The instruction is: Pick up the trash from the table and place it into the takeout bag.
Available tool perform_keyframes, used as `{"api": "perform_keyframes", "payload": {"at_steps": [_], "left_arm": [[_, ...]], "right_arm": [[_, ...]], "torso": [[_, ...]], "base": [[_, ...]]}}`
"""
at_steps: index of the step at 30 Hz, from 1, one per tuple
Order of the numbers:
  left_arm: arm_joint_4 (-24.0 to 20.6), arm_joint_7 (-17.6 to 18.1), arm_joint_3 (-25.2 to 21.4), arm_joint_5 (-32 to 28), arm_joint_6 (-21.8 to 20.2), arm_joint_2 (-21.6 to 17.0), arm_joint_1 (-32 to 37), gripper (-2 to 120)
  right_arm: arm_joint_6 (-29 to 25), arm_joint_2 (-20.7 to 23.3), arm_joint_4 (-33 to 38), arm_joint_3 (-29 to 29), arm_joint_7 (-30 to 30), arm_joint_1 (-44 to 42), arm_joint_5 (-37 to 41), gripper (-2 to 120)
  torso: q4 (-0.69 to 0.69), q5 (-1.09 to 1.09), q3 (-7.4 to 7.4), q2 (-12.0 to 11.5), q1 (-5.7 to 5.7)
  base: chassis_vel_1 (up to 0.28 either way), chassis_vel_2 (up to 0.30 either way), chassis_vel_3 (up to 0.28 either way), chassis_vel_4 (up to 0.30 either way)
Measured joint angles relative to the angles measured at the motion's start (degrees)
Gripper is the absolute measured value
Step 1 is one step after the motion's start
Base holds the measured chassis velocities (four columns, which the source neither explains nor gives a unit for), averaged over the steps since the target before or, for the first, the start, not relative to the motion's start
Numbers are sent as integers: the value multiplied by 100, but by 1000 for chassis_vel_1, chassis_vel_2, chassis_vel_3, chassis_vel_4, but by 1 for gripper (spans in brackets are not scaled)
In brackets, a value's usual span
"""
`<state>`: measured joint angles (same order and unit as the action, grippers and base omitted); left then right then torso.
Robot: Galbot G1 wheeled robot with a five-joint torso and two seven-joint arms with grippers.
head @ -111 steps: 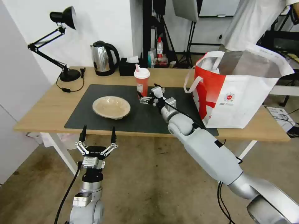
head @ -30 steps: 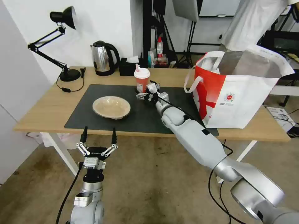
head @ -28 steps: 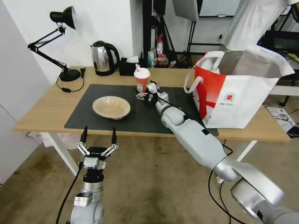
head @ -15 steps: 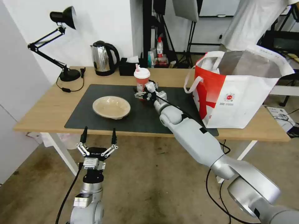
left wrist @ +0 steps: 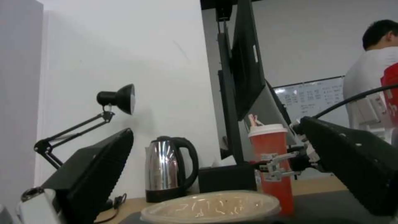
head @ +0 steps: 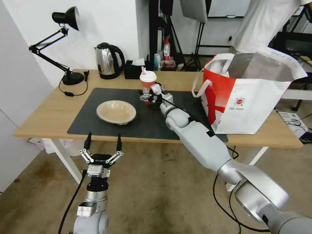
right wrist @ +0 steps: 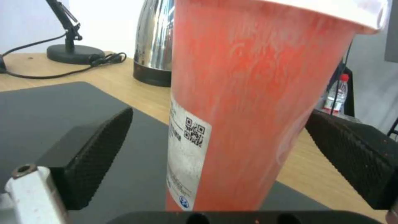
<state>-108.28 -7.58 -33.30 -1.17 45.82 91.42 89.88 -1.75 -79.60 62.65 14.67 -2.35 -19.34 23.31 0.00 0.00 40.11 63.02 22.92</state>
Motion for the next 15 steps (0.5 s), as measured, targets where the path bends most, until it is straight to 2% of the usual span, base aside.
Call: {"api": "perform_keyframes", "payload": {"at_steps": [15], "left_arm": [[33, 0, 1, 4, 0, 1, -6, 100]], "right_arm": [[-164, -64, -290, -22, 92, 63, -39, 100]], "torso": [[0, 0, 0, 0, 0]], "base": [[0, 0, 0, 0]]}}
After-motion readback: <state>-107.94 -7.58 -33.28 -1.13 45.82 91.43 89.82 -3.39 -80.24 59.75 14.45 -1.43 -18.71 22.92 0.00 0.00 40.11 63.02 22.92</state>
